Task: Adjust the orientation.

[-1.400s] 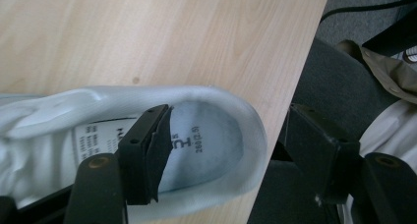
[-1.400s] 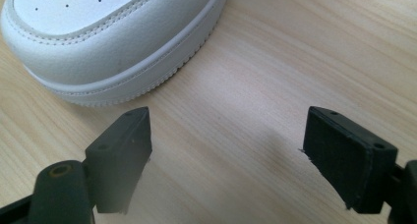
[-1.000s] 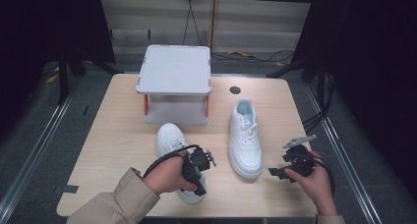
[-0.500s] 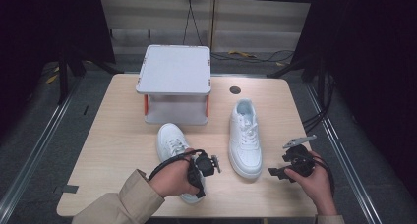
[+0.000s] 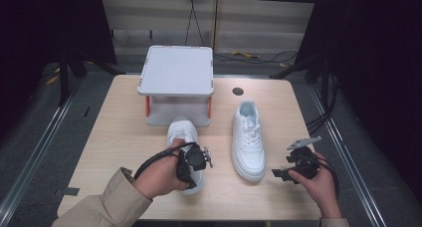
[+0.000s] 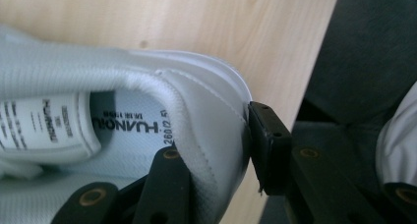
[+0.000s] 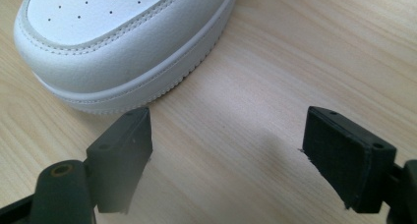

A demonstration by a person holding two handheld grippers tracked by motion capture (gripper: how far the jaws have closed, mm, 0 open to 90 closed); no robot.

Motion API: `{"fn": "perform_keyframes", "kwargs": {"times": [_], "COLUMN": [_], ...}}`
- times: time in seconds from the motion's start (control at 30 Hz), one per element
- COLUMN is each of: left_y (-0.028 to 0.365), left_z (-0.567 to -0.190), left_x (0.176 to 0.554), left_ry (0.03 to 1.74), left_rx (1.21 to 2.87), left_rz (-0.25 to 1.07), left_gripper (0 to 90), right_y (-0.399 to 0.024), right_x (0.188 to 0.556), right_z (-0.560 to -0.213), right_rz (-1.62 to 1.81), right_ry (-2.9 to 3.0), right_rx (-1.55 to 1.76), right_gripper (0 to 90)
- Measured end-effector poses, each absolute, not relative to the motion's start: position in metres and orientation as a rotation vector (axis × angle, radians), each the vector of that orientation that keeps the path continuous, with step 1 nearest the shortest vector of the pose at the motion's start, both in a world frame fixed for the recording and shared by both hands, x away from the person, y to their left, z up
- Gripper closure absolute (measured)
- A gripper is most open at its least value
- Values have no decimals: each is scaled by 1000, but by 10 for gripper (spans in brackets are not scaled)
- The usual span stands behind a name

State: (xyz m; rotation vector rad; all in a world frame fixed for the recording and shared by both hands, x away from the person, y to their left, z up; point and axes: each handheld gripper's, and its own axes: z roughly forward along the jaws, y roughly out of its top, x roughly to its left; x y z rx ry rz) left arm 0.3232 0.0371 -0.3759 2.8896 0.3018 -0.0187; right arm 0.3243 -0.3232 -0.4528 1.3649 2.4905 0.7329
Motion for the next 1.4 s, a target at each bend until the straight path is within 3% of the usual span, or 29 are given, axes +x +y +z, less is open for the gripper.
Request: {"fn": "perform_keyframes", "kwargs": {"times": [0.3, 0.6, 1.1, 1.27, 1.4], "left_y": [49, 77, 92, 105, 112], "left_z": [-357, -403, -421, -429, -428], "left_x": [353, 411, 420, 423, 422], "left_ry": [342, 413, 469, 563, 554], "left_rx": [2891, 2932, 2935, 2909, 2891], "left_rz": [140, 171, 97, 84, 113], "left_gripper": [713, 690, 693, 613, 620], "right_y": [-324, -321, -314, -314, -312], "right_x": [324, 325, 325, 325, 327], "right_z": [-453, -453, -441, -442, -441], "right_rz": [731, 722, 747, 742, 738], "right_ry": [2486, 2494, 2495, 2496, 2502], "right_rx": [1370, 1349, 1301, 1305, 1293], "right_gripper": [187, 188, 187, 187, 188]}}
